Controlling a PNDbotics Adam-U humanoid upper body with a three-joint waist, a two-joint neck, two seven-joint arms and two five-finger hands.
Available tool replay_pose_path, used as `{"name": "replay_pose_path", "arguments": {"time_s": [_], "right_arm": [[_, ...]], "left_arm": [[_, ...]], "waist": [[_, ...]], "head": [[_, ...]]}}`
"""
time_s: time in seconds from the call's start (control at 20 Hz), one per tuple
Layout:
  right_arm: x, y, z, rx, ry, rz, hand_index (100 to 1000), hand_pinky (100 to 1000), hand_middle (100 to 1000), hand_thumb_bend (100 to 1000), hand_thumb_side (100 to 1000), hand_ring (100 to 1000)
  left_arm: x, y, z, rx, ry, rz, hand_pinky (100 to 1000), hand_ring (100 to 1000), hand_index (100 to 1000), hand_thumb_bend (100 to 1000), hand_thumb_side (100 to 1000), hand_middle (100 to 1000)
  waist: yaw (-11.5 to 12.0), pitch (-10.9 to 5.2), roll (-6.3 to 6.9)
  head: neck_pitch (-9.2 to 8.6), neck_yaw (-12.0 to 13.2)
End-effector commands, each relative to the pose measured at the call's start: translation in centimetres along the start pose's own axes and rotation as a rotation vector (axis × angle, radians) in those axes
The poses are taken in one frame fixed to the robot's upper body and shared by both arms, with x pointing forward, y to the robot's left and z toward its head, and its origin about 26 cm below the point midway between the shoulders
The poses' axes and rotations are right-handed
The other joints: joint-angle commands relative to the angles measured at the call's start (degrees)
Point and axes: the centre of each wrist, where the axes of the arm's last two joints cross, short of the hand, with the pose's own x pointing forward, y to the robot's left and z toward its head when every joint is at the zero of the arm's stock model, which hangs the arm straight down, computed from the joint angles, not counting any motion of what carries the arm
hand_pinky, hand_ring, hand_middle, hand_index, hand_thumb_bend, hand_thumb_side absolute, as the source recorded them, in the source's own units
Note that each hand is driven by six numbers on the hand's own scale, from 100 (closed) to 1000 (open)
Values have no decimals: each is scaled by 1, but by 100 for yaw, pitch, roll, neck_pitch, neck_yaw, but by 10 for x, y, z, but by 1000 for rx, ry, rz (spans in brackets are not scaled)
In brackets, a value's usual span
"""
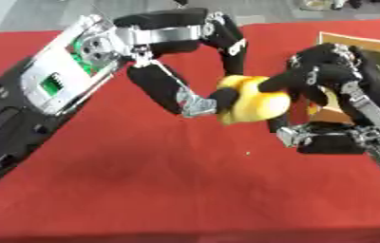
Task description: Pick up the objects with one hand, pass them to the other hand, and then place them into the box on the other side of the table.
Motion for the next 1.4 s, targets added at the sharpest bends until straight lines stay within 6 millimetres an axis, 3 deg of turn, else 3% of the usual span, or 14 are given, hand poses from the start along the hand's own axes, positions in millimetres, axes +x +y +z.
{"name": "replay_pose_path", "arguments": {"time_s": [0.05,0.35,0.4,0.55,0.65,0.75,0.8,1.2,1.25,1.3,1.4], "right_arm": [[2,-10,-4,-46,-5,-29,476,301,162,100,100,302],[2,-10,-2,-95,35,-94,440,312,203,100,100,313],[2,-11,-2,-102,42,-101,441,313,202,100,100,313],[1,-13,1,-114,62,-122,441,313,202,100,100,314],[0,-16,4,-118,68,-128,441,314,203,100,100,314],[0,-20,7,-123,68,-129,439,315,204,100,100,315],[-1,-22,9,-124,67,-127,440,317,205,100,100,316],[-4,-54,32,-162,117,-97,441,316,205,100,100,314],[-4,-59,36,-168,125,-86,440,316,207,100,175,314],[-4,-64,40,-174,138,-71,438,316,207,100,100,314],[-3,-78,51,-197,174,-23,438,314,205,100,100,311]], "left_arm": [[-1,9,4,-8,25,-16,686,584,525,100,252,496],[-10,7,7,-30,62,26,716,632,594,100,245,559],[-14,6,9,-36,77,43,727,652,613,100,299,584],[-24,7,17,-32,111,93,750,700,647,100,667,639],[-32,8,25,-7,132,125,760,723,665,100,835,673],[-39,9,35,29,152,147,762,728,667,100,885,680],[-42,10,41,52,163,154,769,740,680,100,985,701],[-61,16,92,320,279,171,764,734,678,100,1000,687],[-64,16,100,373,304,176,761,727,676,100,1000,686],[-66,14,108,431,329,181,757,722,663,100,1000,669],[-71,8,126,566,362,214,751,713,650,100,966,655]], "waist": [[-8,-14,-56],[-30,-4,-52],[-34,-3,-52],[-43,-4,-53],[-44,-3,-55],[-46,-2,-56],[-44,-1,-56],[-30,5,-57],[-27,6,-57],[-26,10,-58],[-25,18,-56]], "head": [[-16,14],[-16,23],[-16,26],[-16,37],[-16,38],[-16,37],[-16,28],[-16,-23],[-16,-27],[-16,-31],[-16,-49]]}}
